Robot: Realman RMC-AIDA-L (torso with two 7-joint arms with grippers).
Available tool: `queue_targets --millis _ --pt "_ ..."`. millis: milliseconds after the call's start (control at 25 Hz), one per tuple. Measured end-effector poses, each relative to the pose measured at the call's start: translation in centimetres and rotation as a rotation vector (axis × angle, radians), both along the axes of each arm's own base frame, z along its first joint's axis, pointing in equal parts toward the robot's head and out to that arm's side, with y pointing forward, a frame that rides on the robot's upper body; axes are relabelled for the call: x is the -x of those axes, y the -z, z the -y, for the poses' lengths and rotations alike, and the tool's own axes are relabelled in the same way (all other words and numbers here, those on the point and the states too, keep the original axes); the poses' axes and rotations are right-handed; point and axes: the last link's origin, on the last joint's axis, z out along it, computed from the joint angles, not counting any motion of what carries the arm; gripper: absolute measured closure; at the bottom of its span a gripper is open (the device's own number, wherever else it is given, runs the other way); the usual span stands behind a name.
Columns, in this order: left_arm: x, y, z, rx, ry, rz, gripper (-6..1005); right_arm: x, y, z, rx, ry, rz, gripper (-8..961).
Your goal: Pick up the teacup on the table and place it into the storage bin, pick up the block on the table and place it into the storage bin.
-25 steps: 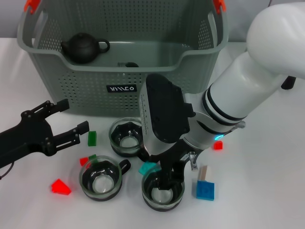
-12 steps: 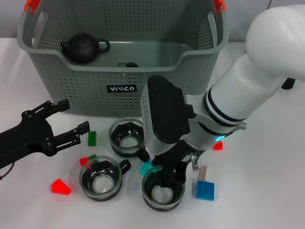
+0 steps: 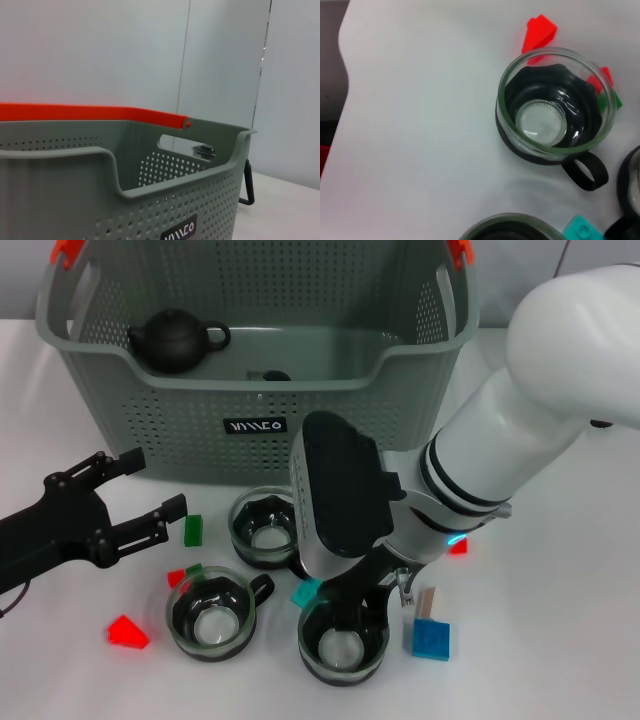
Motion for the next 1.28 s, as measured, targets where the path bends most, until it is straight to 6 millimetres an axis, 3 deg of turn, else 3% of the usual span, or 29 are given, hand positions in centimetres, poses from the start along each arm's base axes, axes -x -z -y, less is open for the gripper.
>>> queue_targets --millis 400,640,920,1160,1280 --pt "0.1 0.0 0.2 -0.001 -0.005 0.001 158 0.0 -0.2 0.0 -0.005 0.018 -0.001 862" --pt "0.1 0.0 0.2 -0.002 -0.006 0.001 158 0.5 -1.3 0.0 0.015 0.062 -0.013 892" --pt "0.2 -0.1 0.2 -0.004 -0.008 0.002 157 4.2 -8.4 -0.6 0.052 0.155 -0.153 891" --pt "0.2 -0.1 0.2 -0.007 -0.007 0.002 158 6.7 -15.2 -3.4 -0.143 0.232 -0.391 891" --pt "0.2 -0.1 0.2 -0.008 -0.007 0.002 157 7.5 -17.5 -5.1 -0.263 0.288 -0.491 891"
